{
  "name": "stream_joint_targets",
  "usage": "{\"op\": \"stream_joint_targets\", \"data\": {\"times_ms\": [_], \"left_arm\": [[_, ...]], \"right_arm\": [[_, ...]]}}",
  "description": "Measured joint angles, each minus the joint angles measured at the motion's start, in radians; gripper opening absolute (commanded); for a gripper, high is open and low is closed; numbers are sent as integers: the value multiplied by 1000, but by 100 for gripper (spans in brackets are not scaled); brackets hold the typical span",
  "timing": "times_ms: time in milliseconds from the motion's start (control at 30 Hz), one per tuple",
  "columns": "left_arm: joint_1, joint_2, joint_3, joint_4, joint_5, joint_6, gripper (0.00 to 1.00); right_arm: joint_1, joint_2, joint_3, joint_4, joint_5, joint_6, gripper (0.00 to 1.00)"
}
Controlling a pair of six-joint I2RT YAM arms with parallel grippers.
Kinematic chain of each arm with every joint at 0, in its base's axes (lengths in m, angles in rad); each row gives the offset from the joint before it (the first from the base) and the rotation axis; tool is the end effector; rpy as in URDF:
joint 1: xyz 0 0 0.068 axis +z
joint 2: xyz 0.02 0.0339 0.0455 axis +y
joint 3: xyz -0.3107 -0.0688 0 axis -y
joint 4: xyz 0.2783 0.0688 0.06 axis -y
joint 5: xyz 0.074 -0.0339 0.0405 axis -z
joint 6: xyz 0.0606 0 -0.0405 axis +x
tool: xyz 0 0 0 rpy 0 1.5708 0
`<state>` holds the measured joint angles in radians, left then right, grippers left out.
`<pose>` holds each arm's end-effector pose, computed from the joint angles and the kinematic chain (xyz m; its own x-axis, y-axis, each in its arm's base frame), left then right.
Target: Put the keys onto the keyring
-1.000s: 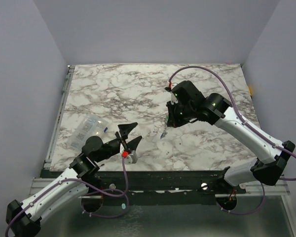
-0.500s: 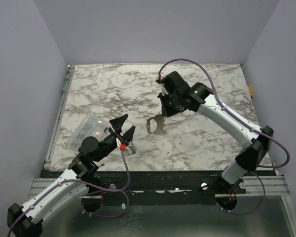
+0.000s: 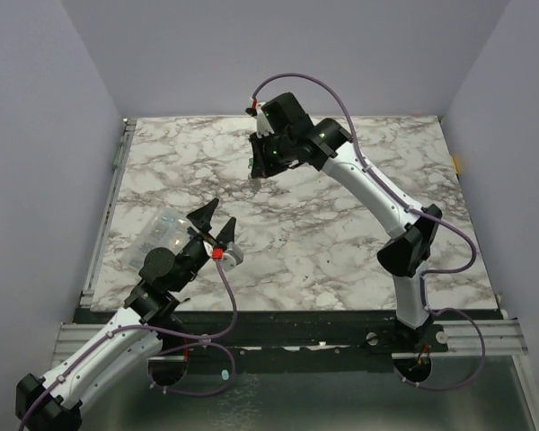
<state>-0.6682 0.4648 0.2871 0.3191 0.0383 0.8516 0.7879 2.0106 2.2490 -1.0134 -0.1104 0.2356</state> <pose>0.1242 -0.1010 0.2816 0.5610 0.5149 -0.6481 0.3442 0.5669 0.7484 0.3511 0.3623 0.4247 -0.6573 -0.3317 -0.6767 -0.6239 0.7432 0.2417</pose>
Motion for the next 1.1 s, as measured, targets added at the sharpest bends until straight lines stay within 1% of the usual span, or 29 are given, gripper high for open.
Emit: {"op": "stream_joint_targets", "data": {"times_ms": [133,233,300,367,433,500,633,967,1100], "left_arm": [[2,0,0,5,-6,-6,65],[1,-5,0,13,-22,-8,65],[2,-8,0,21,-35,-10,65],[2,-11,0,30,-49,-13,65],[2,-13,0,34,-55,-16,65],[2,-13,0,38,-56,-19,65],[2,-13,0,40,-55,-23,65],[2,-13,0,43,-55,-33,65],[2,-10,-1,46,-55,-37,65]], "right_arm": [[-2,44,39,43,-87,31,1],[-2,68,38,94,-154,53,1],[-2,69,7,148,-199,54,1],[-2,41,-94,232,-237,47,1],[-2,-8,-265,321,-274,26,1],[-2,-29,-387,354,-292,7,0],[-2,-22,-502,345,-292,-44,0],[-5,-64,-559,336,-188,-127,1],[-10,-115,-639,334,-131,-122,1]]}}
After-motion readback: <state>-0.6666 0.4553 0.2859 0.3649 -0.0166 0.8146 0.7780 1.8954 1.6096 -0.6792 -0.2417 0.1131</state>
